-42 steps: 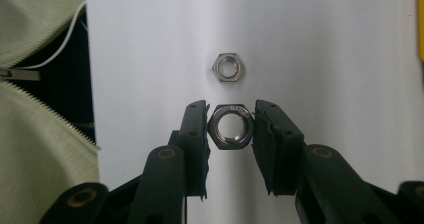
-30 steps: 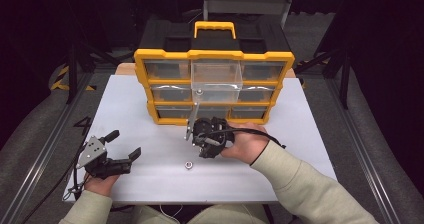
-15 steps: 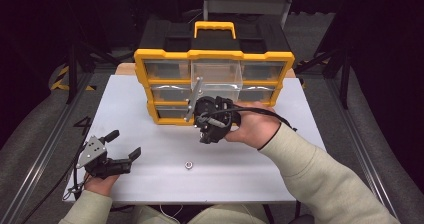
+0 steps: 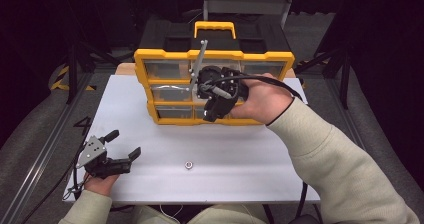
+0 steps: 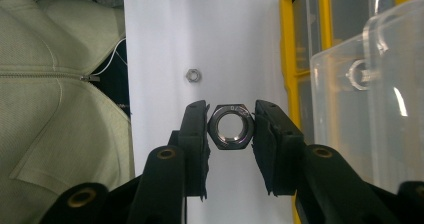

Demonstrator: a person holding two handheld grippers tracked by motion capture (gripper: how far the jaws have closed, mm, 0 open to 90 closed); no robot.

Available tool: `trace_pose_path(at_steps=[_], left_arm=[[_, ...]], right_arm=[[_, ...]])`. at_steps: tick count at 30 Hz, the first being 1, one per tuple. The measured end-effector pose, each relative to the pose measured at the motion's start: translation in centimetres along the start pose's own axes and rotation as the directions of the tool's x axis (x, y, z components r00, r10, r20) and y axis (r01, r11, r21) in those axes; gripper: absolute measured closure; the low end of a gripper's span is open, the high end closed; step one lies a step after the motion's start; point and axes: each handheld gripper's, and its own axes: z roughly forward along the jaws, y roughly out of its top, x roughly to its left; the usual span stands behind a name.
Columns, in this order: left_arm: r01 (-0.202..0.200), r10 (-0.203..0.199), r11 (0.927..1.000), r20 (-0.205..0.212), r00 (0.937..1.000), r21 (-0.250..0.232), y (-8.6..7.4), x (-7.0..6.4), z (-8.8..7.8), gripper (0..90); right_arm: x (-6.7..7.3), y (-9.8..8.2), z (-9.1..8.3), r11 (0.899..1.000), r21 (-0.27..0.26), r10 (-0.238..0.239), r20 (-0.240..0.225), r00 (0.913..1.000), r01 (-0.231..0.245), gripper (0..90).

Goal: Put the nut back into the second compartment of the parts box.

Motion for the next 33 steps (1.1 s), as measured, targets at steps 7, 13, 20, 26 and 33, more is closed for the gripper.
trace_pose_path(at_steps=[7,13,20,26,33], left_arm=[[0.003,-0.003,1.0,-0.001,1.0,0.002,0.0,0.0,0.0,3.0],[0.005,-0.005,1.0,-0.003,1.0,-0.002,-0.1,0.0,0.0,3.0],[0.009,-0.009,1.0,-0.002,1.0,0.001,-0.1,0.0,0.0,3.0],[0.01,-0.01,1.0,-0.002,1.0,0.001,-0.1,0.1,-0.1,3.0],[0.001,-0.001,1.0,-0.001,1.0,-0.001,0.0,0.1,-0.1,3.0]], right_arm=[[-1.3,0.8,-2.1,1.0,0.003,0.013,0.019,0.9997,-0.013,67.3],[-2.8,1.3,-3.4,0.999,0.006,0.038,0.045,0.9982,-0.039,67.3],[-4.8,1.6,-4.1,0.998,-0.012,0.07,0.064,0.9955,-0.069,67.3],[-6.6,1.8,-4.2,0.994,-0.003,0.105,0.083,0.991,-0.105,67.3],[-8.3,2.1,-3.6,0.989,0.0,0.145,0.114,0.9829,-0.145,67.2]])
